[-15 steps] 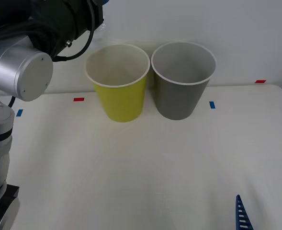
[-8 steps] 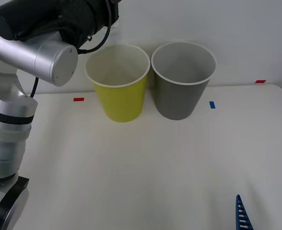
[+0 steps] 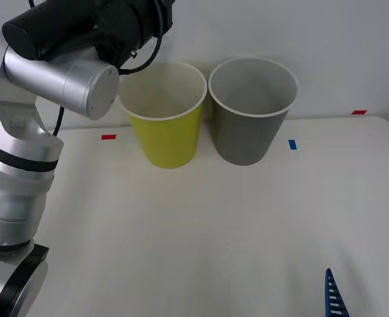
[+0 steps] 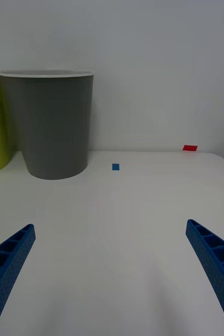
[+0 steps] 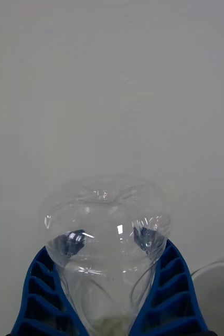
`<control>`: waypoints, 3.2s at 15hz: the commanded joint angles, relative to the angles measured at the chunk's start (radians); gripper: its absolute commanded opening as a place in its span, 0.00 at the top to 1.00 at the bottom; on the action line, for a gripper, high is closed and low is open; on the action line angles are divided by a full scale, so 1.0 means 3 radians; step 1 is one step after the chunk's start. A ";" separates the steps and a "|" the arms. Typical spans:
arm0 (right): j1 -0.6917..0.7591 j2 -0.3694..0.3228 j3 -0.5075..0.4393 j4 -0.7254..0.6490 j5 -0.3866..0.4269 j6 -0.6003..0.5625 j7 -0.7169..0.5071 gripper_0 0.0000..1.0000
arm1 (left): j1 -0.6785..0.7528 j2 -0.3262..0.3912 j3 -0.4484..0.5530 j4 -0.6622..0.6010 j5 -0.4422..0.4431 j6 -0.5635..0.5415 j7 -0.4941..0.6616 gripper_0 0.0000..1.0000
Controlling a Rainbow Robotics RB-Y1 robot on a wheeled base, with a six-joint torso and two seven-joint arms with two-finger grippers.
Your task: Put cans in the gray bin and PET bottles in the light green bin.
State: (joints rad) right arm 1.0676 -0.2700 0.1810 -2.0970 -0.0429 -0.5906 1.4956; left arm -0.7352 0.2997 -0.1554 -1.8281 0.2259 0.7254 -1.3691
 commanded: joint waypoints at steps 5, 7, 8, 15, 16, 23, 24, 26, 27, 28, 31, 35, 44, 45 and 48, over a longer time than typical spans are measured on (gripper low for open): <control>0.0000 0.0000 0.0000 0.0000 0.0000 0.0000 0.0000 0.00 | -0.0009 -0.0007 -0.0090 0.0157 0.0034 -0.0204 0.0049 0.88; 0.0000 0.0000 0.0000 0.0000 0.0000 0.0000 0.0000 0.00 | -0.0009 0.0003 -0.0090 0.0157 0.0034 -0.0204 0.0069 0.00; 0.0000 0.0000 0.0000 0.0000 0.0000 0.0000 0.0000 0.00 | -0.0009 0.0008 -0.0090 0.0157 0.0055 -0.0204 0.0079 0.00; 0.0000 0.0000 0.0000 0.0000 0.0000 0.0000 0.0000 0.00 | -0.0009 0.0116 -0.0090 0.0137 0.0316 -0.0194 0.0131 0.00; 0.0000 0.0000 0.0000 0.0000 0.0000 0.0000 0.0000 0.00 | -0.0009 0.0126 -0.0090 0.0132 0.0316 -0.0194 0.0141 0.00; 0.0000 0.0000 0.0000 0.0000 0.0000 0.0000 0.0000 0.00 | 0.0022 0.0244 -0.0085 -0.0175 0.0316 0.0200 0.0187 0.00; 0.0000 0.0000 0.0000 0.0000 0.0000 0.0000 0.0000 0.00 | 0.0119 0.0295 -0.0080 -0.0426 0.0290 0.0374 0.0207 0.00; 0.0000 0.0000 0.0000 0.0000 0.0000 0.0000 0.0000 0.00 | 0.0364 0.0300 0.0002 -0.0814 0.0259 0.0568 0.0207 0.00; 0.0000 0.0000 0.0000 0.0000 0.0000 0.0000 0.0000 0.00 | 0.0513 0.0300 0.0063 -0.1055 0.0249 0.0706 0.0202 0.00; 0.0000 0.0000 0.0000 0.0000 0.0000 0.0000 0.0000 0.00 | 0.0646 0.0315 0.0099 -0.1213 0.0239 0.0732 0.0202 0.00; 0.0000 0.0000 0.0000 0.0000 0.0000 0.0000 0.0000 0.00 | 0.1116 0.0423 0.0201 -0.1622 0.0244 0.0732 0.0197 0.00; 0.0000 0.0000 0.0000 0.0000 0.0000 0.0000 0.0000 0.00 | 0.1633 0.0561 0.0334 -0.2016 0.0259 0.0732 0.0202 0.00; 0.0000 0.0000 0.0000 0.0000 0.0000 0.0000 0.0000 0.00 | 0.3018 0.0596 0.0513 -0.2394 0.0126 0.0026 0.0207 0.00; 0.0000 0.0000 0.0000 0.0000 0.0000 0.0000 0.0000 0.00 | 0.3172 0.0632 0.0523 -0.2394 0.0085 -0.0132 0.0218 0.00; 0.0000 0.0000 0.0000 0.0000 0.0000 0.0000 0.0000 0.00 | 0.3632 0.0663 0.0559 -0.2384 0.0050 -0.0603 0.0253 0.00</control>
State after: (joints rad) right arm 1.0676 -0.2700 0.1810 -2.0970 -0.0429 -0.5906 1.4956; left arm 0.3033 0.4972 0.0089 -2.5465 0.2483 0.6025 -1.2967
